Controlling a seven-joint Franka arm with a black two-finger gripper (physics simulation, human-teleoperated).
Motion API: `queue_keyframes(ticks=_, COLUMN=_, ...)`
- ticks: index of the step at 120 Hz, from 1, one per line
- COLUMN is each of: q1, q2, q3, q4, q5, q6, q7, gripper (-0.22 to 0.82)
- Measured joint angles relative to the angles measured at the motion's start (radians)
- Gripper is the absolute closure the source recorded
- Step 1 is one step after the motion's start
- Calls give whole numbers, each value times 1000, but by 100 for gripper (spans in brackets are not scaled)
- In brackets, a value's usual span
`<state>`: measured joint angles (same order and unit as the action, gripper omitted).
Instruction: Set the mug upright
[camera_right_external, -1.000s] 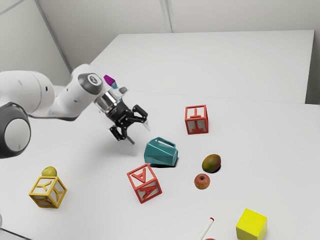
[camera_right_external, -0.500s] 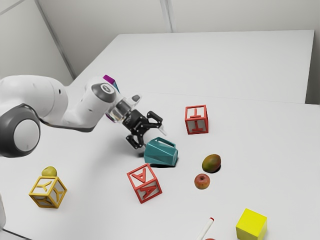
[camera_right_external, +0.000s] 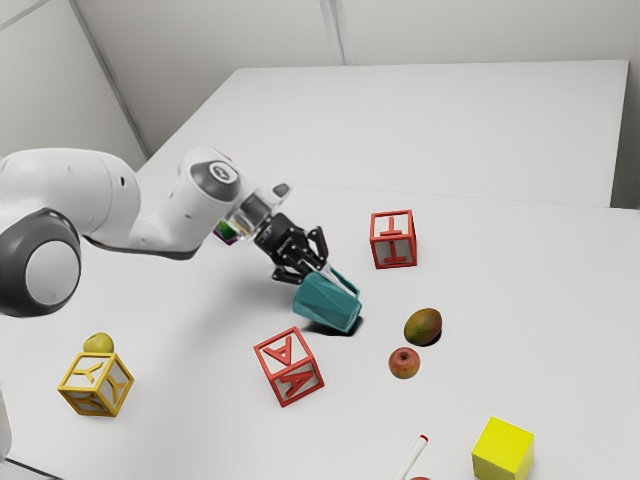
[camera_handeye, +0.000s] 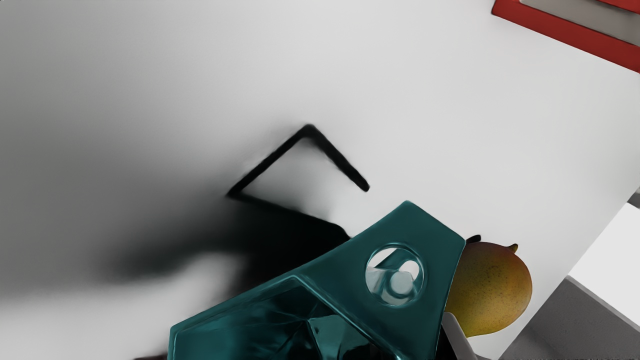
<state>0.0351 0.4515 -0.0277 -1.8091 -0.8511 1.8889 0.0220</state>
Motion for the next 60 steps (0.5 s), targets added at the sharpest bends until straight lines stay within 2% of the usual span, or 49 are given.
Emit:
queue_keyframes(ticks=35, q1=-46, q2=-48, q3=-4, q4=1, q5=49, q6=14, q7=-28, gripper=77)
queue_keyframes(ticks=60, q1=-99, q2=-150, q3=-4, q4=0, q5=294, q6=22, q7=-64, gripper=78)
